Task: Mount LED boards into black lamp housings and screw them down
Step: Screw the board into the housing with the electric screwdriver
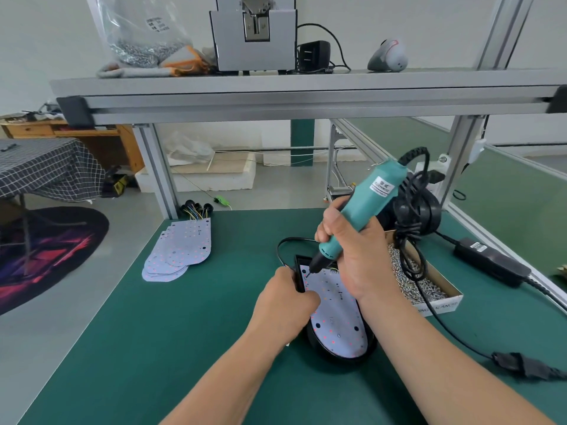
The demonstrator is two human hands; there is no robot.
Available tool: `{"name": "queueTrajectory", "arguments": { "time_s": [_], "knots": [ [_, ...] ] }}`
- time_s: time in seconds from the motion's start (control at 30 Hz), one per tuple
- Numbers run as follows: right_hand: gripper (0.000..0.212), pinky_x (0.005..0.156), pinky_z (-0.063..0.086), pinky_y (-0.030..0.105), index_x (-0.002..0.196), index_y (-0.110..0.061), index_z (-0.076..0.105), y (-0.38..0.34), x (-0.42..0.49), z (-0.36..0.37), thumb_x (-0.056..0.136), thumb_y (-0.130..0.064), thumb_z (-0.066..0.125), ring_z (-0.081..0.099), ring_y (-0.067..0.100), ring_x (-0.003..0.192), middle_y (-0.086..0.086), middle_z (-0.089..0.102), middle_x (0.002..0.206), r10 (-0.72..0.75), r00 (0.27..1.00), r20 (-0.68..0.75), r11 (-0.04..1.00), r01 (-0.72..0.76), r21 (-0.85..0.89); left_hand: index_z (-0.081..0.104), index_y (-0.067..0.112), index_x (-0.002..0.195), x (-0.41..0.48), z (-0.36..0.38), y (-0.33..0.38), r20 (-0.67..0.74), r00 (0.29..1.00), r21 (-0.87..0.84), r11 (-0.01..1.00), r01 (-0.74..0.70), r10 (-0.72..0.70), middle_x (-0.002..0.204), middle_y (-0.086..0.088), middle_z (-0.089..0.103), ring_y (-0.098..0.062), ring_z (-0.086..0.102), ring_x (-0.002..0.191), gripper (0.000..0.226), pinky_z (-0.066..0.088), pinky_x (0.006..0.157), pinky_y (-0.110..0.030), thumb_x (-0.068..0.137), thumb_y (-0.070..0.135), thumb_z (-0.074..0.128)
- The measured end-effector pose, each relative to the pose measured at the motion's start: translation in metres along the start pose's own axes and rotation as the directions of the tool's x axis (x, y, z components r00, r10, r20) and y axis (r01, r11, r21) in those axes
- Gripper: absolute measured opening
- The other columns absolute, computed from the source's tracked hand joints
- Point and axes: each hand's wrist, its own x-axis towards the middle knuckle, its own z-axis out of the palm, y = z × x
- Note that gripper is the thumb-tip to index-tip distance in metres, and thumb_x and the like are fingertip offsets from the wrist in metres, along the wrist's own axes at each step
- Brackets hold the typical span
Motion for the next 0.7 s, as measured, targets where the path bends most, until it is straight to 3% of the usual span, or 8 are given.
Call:
{"name": "queueTrajectory", "arguments": {
  "time_s": [0.17,0.3,0.4,0.5,0.7],
  "knots": [
    [0.016,0.073,0.044,0.037,0.091,-0.021,0.061,-0.002,-0.002,0.001,0.092,-0.015,0.075,0.049,0.023,0.065,0.0,0.051,0.073,0.067,0.995,0.076,0.997,-0.068,0.024,0.046,0.024,0.085,-0.002,-0.001,0.001,-0.011,1.0,-0.004,1.0,0.024,-0.024,0.063,0.015,0.047,-0.015,0.041,0.059,0.022,0.034,0.056,-0.029,0.066,0.033,0.053],
    [0.013,0.079,0.042,0.043,0.096,-0.024,0.067,-0.003,-0.002,-0.003,0.092,-0.017,0.077,0.051,0.023,0.069,0.0,0.054,0.077,0.101,0.991,0.085,0.994,-0.104,0.036,0.046,0.023,0.085,-0.002,-0.002,0.0,-0.006,1.0,0.001,1.0,0.019,-0.019,0.063,0.015,0.045,-0.016,0.039,0.06,0.022,0.034,0.057,-0.03,0.067,0.033,0.053],
    [0.032,0.086,0.04,0.047,0.111,-0.021,0.069,-0.007,-0.004,-0.008,0.087,-0.034,0.086,0.054,0.024,0.077,0.004,0.058,0.078,0.09,0.992,0.083,0.993,-0.096,0.062,0.042,0.023,0.08,-0.001,-0.003,0.001,0.037,0.999,-0.036,0.999,-0.003,0.004,0.057,0.016,0.038,-0.017,0.032,0.059,0.018,0.03,0.059,-0.032,0.067,0.029,0.053],
    [0.046,0.088,0.045,0.043,0.114,-0.022,0.071,-0.012,-0.008,-0.008,0.08,-0.045,0.09,0.057,0.026,0.084,0.007,0.059,0.083,0.086,0.994,0.067,0.994,-0.09,0.065,0.04,0.024,0.079,-0.002,-0.004,0.003,0.039,0.999,-0.03,0.999,-0.016,0.017,0.057,0.016,0.037,-0.012,0.029,0.055,0.017,0.03,0.058,-0.032,0.068,0.029,0.052],
    [0.048,0.089,0.053,0.038,0.117,-0.012,0.064,-0.028,-0.015,-0.002,0.083,-0.037,0.088,0.063,0.029,0.092,0.009,0.066,0.089,0.031,0.999,0.044,0.999,-0.03,-0.016,0.032,0.024,0.074,-0.005,-0.007,0.004,0.044,0.998,-0.01,0.999,-0.049,0.049,0.055,0.014,0.031,-0.013,0.024,0.053,0.021,0.024,0.054,-0.03,0.069,0.025,0.052]
  ]
}}
